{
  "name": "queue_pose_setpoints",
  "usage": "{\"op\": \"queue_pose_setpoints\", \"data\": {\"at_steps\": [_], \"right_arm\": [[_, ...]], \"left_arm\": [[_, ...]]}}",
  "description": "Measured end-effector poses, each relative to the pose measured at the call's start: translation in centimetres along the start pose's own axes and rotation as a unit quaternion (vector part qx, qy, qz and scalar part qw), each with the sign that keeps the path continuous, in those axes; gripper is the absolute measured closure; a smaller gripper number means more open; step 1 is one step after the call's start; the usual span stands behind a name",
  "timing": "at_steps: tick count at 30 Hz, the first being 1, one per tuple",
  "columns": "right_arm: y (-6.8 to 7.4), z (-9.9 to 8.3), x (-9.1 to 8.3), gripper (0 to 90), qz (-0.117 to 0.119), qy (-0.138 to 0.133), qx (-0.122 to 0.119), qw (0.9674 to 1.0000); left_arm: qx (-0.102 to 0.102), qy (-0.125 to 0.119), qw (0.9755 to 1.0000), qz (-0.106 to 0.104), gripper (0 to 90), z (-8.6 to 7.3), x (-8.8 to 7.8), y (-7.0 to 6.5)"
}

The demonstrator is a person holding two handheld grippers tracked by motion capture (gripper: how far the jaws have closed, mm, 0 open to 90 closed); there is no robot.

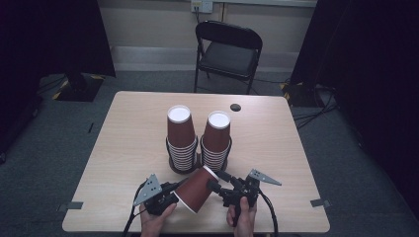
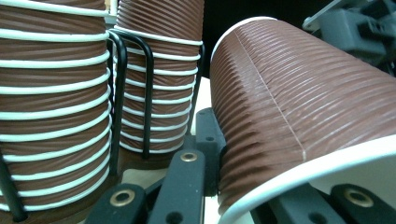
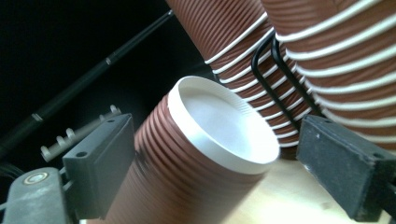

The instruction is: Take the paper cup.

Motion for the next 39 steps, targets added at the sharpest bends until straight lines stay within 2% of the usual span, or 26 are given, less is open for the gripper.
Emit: {"op": "queue_pose_setpoints", "data": {"at_steps": [2,3,5,7,10,11,12,13,14,16,17,18,20,22,24,26,27,28,29,30,31,32,36,38,39], "right_arm": [[0.2,-0.1,-0.2,10.3,-0.001,0.01,-0.034,0.9994],[0.2,-0.2,-0.4,10.3,-0.009,0.018,-0.054,0.9983],[0.3,-0.4,-0.6,10.4,-0.007,0.029,-0.071,0.997],[0.3,-0.4,-0.8,12.1,-0.005,0.031,-0.077,0.9965],[0.1,-0.8,-0.8,13.5,-0.007,0.045,-0.117,0.9921],[-0.1,-1.0,-0.8,13.3,-0.017,0.047,-0.151,0.9873],[-0.1,-1.0,-0.8,13.3,-0.017,0.047,-0.151,0.9873],[-0.1,-1.1,-0.7,13.1,-0.02,0.048,-0.167,0.9846],[-0.2,-1.2,-0.7,13.0,-0.024,0.048,-0.188,0.9808],[-0.4,-1.4,-0.7,12.8,-0.051,0.055,-0.219,0.9728],[-1.0,-1.8,-0.5,13.5,-0.084,0.078,-0.243,0.9633],[-1.0,-1.8,-0.5,13.5,-0.084,0.078,-0.243,0.9633],[-1.2,-2.1,-0.4,13.4,-0.087,0.078,-0.255,0.96],[-1.3,-2.4,-0.3,13.2,-0.099,0.09,-0.276,0.9518],[-1.3,-2.5,-0.3,13.4,-0.1,0.091,-0.283,0.9495],[-1.4,-2.8,-0.3,13.8,-0.101,0.116,-0.312,0.9376],[-1.5,-2.9,-0.2,13.9,-0.107,0.13,-0.334,0.9274],[-1.5,-3.1,-0.2,13.9,-0.11,0.14,-0.348,0.9203],[-1.5,-3.1,-0.2,13.9,-0.112,0.145,-0.361,0.9142],[-1.4,-3.2,-0.2,13.9,-0.116,0.147,-0.372,0.9094],[-1.5,-3.2,-0.2,14.0,-0.123,0.155,-0.397,0.8964],[-1.5,-3.3,-0.2,14.0,-0.127,0.161,-0.405,0.8911],[-1.4,-3.5,0.0,14.0,-0.136,0.171,-0.434,0.8742],[-1.0,-3.7,0.0,13.9,-0.128,0.182,-0.441,0.8699],[-0.9,-3.8,-0.1,13.9,-0.133,0.185,-0.442,0.8677]], "left_arm": [[-0.006,0.0,1.0,-0.002,86.3,0.3,-0.3,0.3],[-0.006,0.001,1.0,-0.001,86.2,0.3,-0.4,0.4],[-0.003,0.006,1.0,0.003,86.2,0.5,-0.6,0.6],[0.005,0.016,0.9998,0.012,86.2,0.5,-0.8,0.9],[0.011,0.032,0.9992,0.023,86.2,0.6,-0.9,1.3],[0.012,0.035,0.999,0.026,86.2,0.7,-0.9,1.3],[0.014,0.043,0.9985,0.031,86.2,0.7,-1.0,1.5],[0.014,0.047,0.9983,0.033,86.2,0.8,-1.0,1.6],[0.016,0.054,0.9978,0.035,86.2,0.8,-1.0,1.7],[0.018,0.062,0.9973,0.035,86.2,0.9,-1.1,1.8],[0.019,0.067,0.9968,0.038,86.2,0.9,-1.1,1.8],[0.022,0.07,0.9965,0.04,86.2,0.9,-1.2,2.0],[0.018,0.071,0.9965,0.039,86.1,1.1,-1.3,2.0],[0.019,0.079,0.9958,0.043,86.1,1.3,-1.4,2.0],[0.021,0.084,0.9954,0.042,86.1,1.6,-1.4,1.9],[0.022,0.091,0.9948,0.041,86.1,1.8,-1.4,1.8],[0.022,0.094,0.9945,0.039,86.1,1.8,-1.3,1.7],[0.02,0.099,0.9942,0.036,86.1,1.9,-1.2,1.6],[0.019,0.101,0.9941,0.034,86.2,2.0,-1.2,1.5],[0.02,0.111,0.9929,0.038,86.2,2.0,-1.1,1.5],[0.019,0.117,0.9921,0.04,86.2,2.0,-1.0,1.5],[0.02,0.121,0.9915,0.042,86.2,2.0,-0.9,1.5],[0.015,0.129,0.9908,0.038,86.2,2.3,-0.6,1.3],[0.013,0.138,0.9897,0.036,86.2,2.4,-0.5,1.4],[0.015,0.147,0.9884,0.037,86.2,2.4,-0.5,1.4]]}}
Point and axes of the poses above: each handheld gripper's, and its own axes: x roughly forward along the jaws, z roughly out of its top, y roughly to its left, the point moved 8 cm from there along x, roughly forward along the jaws, and after that the axes turned 14 degrees about -x, right-handed, at the moved point
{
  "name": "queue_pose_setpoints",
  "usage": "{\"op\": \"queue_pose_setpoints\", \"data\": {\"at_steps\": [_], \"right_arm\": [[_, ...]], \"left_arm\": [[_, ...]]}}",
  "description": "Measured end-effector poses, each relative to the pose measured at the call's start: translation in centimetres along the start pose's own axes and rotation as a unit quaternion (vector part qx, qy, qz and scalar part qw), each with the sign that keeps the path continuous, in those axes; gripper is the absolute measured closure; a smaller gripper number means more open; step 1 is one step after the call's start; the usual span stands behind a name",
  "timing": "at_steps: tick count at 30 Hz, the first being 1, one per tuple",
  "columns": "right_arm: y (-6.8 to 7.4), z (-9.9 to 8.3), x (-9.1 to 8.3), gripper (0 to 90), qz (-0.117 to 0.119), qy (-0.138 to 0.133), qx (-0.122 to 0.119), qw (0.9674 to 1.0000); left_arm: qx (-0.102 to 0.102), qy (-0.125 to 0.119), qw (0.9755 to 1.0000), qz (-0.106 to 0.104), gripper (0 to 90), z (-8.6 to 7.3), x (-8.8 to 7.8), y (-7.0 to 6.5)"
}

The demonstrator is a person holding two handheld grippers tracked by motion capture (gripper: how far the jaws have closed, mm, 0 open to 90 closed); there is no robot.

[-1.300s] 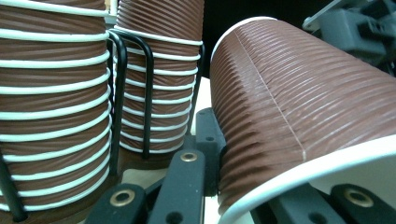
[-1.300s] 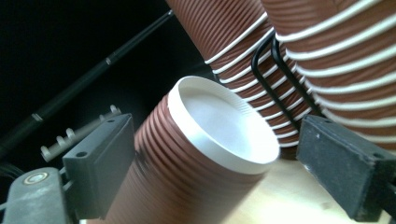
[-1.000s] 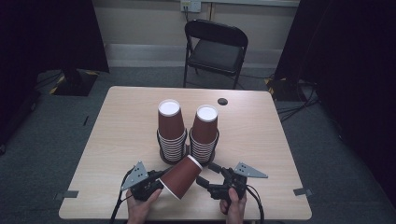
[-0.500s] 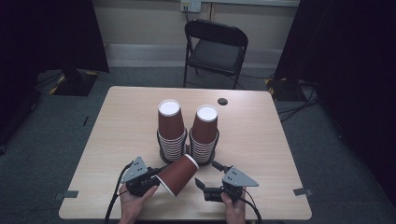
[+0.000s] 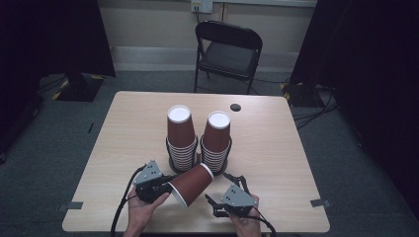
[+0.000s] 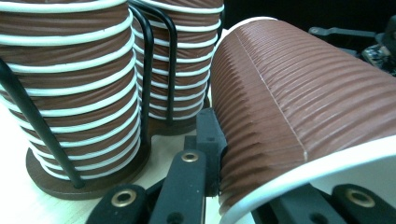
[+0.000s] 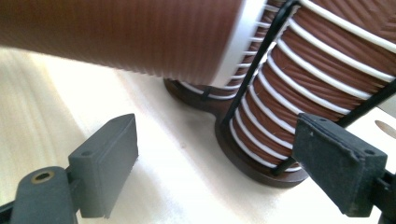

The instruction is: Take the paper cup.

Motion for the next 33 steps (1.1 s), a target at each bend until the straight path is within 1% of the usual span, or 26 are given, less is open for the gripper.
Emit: {"op": "queue_pose_setpoints", "data": {"at_steps": [1,2,3,4,5,6,7,8,9,10,11,12,13,14,15,17,18,20,21,22,24,26,27,29,31,33], "right_arm": [[0.1,0.0,-0.1,13.8,-0.006,0.007,-0.011,0.9999],[0.1,0.1,-0.1,13.8,-0.024,0.013,-0.024,0.9993],[0.1,0.1,-0.1,13.7,-0.032,0.017,-0.034,0.9988],[0.4,0.2,-0.1,12.9,-0.025,0.014,-0.049,0.9984],[0.7,0.2,-0.1,12.5,-0.015,0.01,-0.057,0.9982],[0.8,0.3,-0.1,12.5,-0.01,0.012,-0.059,0.9981],[0.9,0.3,0.0,12.5,-0.017,0.012,-0.065,0.9976],[0.9,0.4,0.1,12.5,-0.019,0.012,-0.067,0.9975],[1.1,0.4,0.1,12.4,-0.016,0.016,-0.07,0.9973],[1.0,0.3,0.2,12.9,-0.03,0.027,-0.077,0.9962],[1.0,0.3,0.2,12.8,-0.029,0.03,-0.087,0.9953],[1.1,0.3,0.2,12.8,-0.029,0.032,-0.09,0.995],[1.0,0.3,0.2,12.8,-0.037,0.037,-0.099,0.9937],[1.1,0.3,0.2,12.9,-0.034,0.039,-0.108,0.9928],[1.2,0.3,0.2,12.9,-0.032,0.039,-0.112,0.9924],[1.3,0.3,0.2,13.3,-0.034,0.046,-0.128,0.9901],[1.4,0.3,0.2,13.8,-0.031,0.047,-0.132,0.9896],[1.6,0.3,0.1,13.8,-0.034,0.046,-0.138,0.9888],[1.7,0.3,0.1,13.7,-0.034,0.05,-0.145,0.9875],[1.7,0.3,0.1,13.7,-0.039,0.051,-0.153,0.9862],[1.7,0.2,0.1,13.7,-0.04,0.053,-0.166,0.984],[1.7,0.3,0.1,13.8,-0.043,0.055,-0.178,0.9815],[1.7,0.3,0.1,13.7,-0.04,0.055,-0.182,0.9809],[1.6,0.5,0.2,13.9,-0.046,0.058,-0.192,0.9787],[1.6,0.6,0.2,14.2,-0.045,0.059,-0.202,0.9766],[1.7,0.8,0.4,14.3,-0.044,0.062,-0.216,0.9734]], "left_arm": [[0.001,0.01,1.0,0.002,86.2,0.0,0.1,0.1],[0.002,0.014,0.9999,0.002,86.2,0.0,0.1,0.1],[0.004,0.024,0.9997,0.001,86.2,-0.1,0.2,0.0],[0.008,0.033,0.9994,-0.001,86.2,-0.2,0.3,-0.1],[0.012,0.041,0.9991,-0.004,86.2,-0.3,0.4,-0.2],[0.014,0.048,0.9987,-0.007,86.2,-0.4,0.5,-0.3],[0.019,0.053,0.9984,-0.004,86.2,-0.5,0.6,-0.3],[0.018,0.055,0.9983,-0.003,86.2,-0.6,0.7,-0.3],[0.015,0.057,0.9983,-0.006,86.2,-0.6,0.7,-0.3],[0.016,0.059,0.9981,-0.007,86.2,-0.6,0.8,-0.3],[0.016,0.062,0.9979,-0.008,86.2,-0.7,0.8,-0.3],[0.014,0.066,0.9977,-0.008,86.2,-0.7,0.9,-0.3],[0.015,0.071,0.9974,-0.007,86.2,-0.7,1.0,-0.4],[0.015,0.073,0.9972,-0.01,86.2,-0.7,1.0,-0.4],[0.014,0.079,0.9967,-0.01,86.1,-0.8,1.1,-0.4],[0.013,0.088,0.996,-0.009,86.2,-0.9,1.3,-0.4],[0.012,0.094,0.9955,-0.007,86.2,-1.0,1.4,-0.4],[0.016,0.107,0.9941,-0.004,86.2,-1.2,1.7,-0.4],[0.013,0.112,0.9936,-0.007,86.2,-1.3,1.8,-0.5],[0.012,0.115,0.9932,-0.008,86.2,-1.3,1.9,-0.5],[0.007,0.121,0.9926,-0.011,86.2,-1.4,2.1,-0.5],[0.016,0.124,0.9921,-0.008,86.1,-1.4,2.2,-0.6],[0.015,0.124,0.9921,-0.01,86.1,-1.4,2.2,-0.6],[0.011,0.125,0.992,-0.01,86.1,-1.2,2.2,-0.6],[0.006,0.129,0.9916,-0.012,86.2,-1.1,2.2,-0.7],[0.006,0.135,0.9907,-0.017,86.1,-1.0,2.3,-0.8]]}}
Point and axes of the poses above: each handheld gripper's, and its own axes: x roughly forward along the jaws, z roughly out of its top, y roughly to its left, the point moved 8 cm from there along x, roughly forward along the jaws, and after that the axes turned 14 degrees about -x, right-handed, at the moved point
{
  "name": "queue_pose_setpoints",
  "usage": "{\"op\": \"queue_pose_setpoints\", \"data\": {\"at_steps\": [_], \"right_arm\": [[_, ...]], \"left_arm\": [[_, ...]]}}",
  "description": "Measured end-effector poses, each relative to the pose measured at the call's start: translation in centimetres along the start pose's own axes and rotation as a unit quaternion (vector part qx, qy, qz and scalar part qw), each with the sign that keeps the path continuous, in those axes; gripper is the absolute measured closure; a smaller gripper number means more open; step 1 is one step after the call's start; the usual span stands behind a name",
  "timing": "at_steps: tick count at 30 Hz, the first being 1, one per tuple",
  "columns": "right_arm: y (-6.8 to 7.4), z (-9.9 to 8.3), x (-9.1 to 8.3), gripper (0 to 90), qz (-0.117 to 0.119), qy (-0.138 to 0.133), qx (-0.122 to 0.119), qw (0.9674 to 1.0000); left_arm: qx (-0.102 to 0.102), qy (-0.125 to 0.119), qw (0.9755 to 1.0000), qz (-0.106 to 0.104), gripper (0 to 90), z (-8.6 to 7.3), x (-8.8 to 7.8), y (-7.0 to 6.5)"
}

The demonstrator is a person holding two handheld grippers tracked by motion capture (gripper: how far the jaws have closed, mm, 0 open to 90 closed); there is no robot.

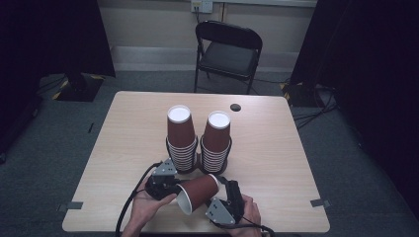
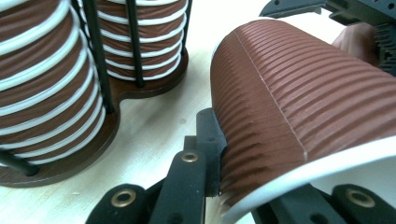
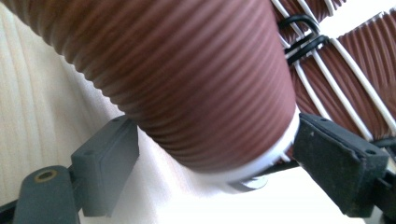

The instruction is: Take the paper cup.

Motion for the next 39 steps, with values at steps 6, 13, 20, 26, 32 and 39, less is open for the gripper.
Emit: {"op": "queue_pose_setpoints", "data": {"at_steps": [6,13,20,26,32,39], "right_arm": [[0.3,0.4,0.4,13.8,-0.001,0.003,-0.024,0.9997],[0.3,0.7,0.5,13.3,-0.009,-0.001,-0.048,0.9988],[0.3,1.3,0.6,13.2,-0.037,-0.008,-0.075,0.9964],[0.5,1.9,0.8,10.6,-0.04,-0.021,-0.062,0.997],[0.7,2.6,1.0,10.2,-0.045,-0.043,-0.05,0.9968],[0.8,3.1,1.2,9.2,-0.042,-0.047,-0.06,0.9962]], "left_arm": [[-0.004,0.016,0.9999,0.001,86.2,0.1,0.3,-0.1],[-0.01,0.023,0.9997,-0.005,86.2,0.4,0.7,-0.1],[-0.016,0.029,0.9994,-0.006,86.2,1.0,1.4,-0.4],[-0.029,0.034,0.999,-0.01,86.2,1.3,2.1,-0.6],[-0.038,0.029,0.9988,-0.007,85.6,1.5,2.4,-0.5],[-0.037,0.03,0.9989,0.0,85.3,1.5,2.8,-0.6]]}}
Point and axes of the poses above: each handheld gripper's, and its own axes: x roughly forward along the jaws, z roughly out of its top, y roughly to its left, the point moved 8 cm from there along x, roughly forward along the jaws, and after that the axes turned 14 degrees about -x, right-handed, at the moved point
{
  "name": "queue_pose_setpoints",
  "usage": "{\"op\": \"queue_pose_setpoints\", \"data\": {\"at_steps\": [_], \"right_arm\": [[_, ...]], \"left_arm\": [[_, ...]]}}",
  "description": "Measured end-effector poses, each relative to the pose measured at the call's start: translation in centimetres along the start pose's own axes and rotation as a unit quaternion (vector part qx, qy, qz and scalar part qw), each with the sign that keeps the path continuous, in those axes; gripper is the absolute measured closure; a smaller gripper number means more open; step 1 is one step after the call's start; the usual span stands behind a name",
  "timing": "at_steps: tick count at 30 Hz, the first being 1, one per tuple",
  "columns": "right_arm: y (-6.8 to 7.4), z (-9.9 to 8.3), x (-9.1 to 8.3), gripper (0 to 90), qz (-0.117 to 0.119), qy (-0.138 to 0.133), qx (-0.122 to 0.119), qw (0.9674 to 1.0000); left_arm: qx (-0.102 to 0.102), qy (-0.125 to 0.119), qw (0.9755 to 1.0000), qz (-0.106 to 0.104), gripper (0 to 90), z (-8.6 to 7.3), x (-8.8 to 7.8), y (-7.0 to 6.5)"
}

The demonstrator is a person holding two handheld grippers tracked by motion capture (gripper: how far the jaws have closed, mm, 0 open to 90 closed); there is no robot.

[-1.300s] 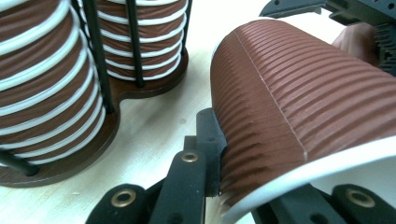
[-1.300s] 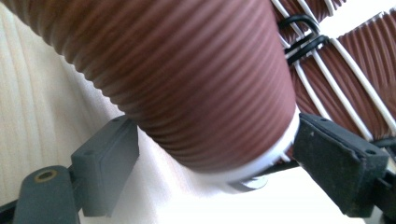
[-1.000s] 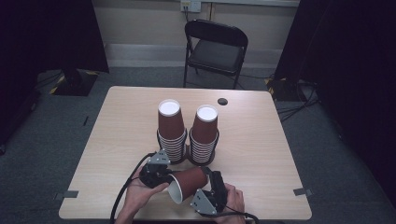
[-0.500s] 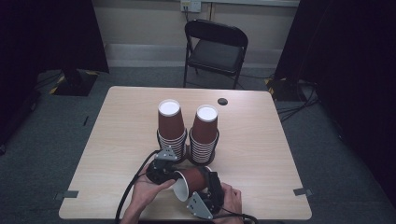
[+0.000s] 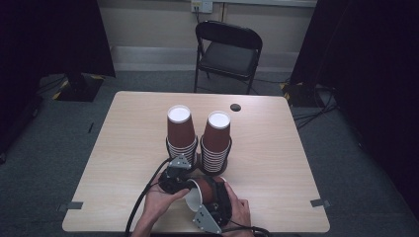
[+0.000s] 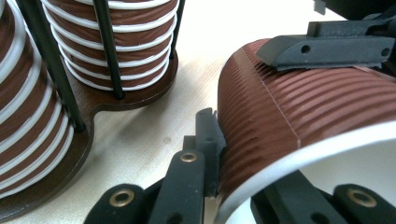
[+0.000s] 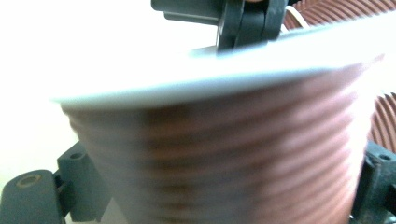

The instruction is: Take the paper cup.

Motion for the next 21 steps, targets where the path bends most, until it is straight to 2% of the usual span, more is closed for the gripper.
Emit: {"op": "queue_pose_setpoints", "data": {"at_steps": [1,8,10,14,17,20,21], "right_arm": [[-0.02,0.07,0.02,9.1,-0.003,-0.001,0.004,1.0],[-0.93,0.68,0.34,7.6,-0.009,-0.008,0.014,0.9998],[-0.92,0.7,0.37,7.8,-0.008,-0.009,0.013,0.9998],[-0.83,0.71,0.21,8.2,-0.002,-0.009,0.015,0.9998],[-0.97,0.67,0.1,8.8,0.003,-0.015,0.033,0.9993],[-0.99,0.52,0.15,9.0,0.012,-0.012,0.048,0.9987],[-0.94,0.4,0.24,9.2,0.02,-0.01,0.054,0.9983]], "left_arm": [[-0.006,-0.003,1.0,-0.002,85.1,0.09,-0.02,0.01],[-0.015,-0.021,0.9997,0.001,84.9,0.67,-0.07,-0.13],[-0.016,-0.017,0.9997,0.003,85.0,0.59,-0.05,-0.07],[-0.02,-0.021,0.9995,-0.008,84.3,0.35,0.04,-0.13],[-0.022,-0.043,0.9987,-0.015,82.3,0.53,-0.06,-0.2],[-0.024,-0.069,0.9972,-0.019,76.3,0.88,-0.29,-0.26],[-0.026,-0.078,0.9963,-0.027,73.1,0.96,-0.39,-0.35]]}}
Point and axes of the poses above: each handheld gripper's, and its own axes: x roughly forward along the jaws, z roughly out of its top, y roughly to its left, the point moved 8 cm from there along x, roughly forward along the jaws, and after that the axes turned 14 degrees about -x, right-handed, at the moved point
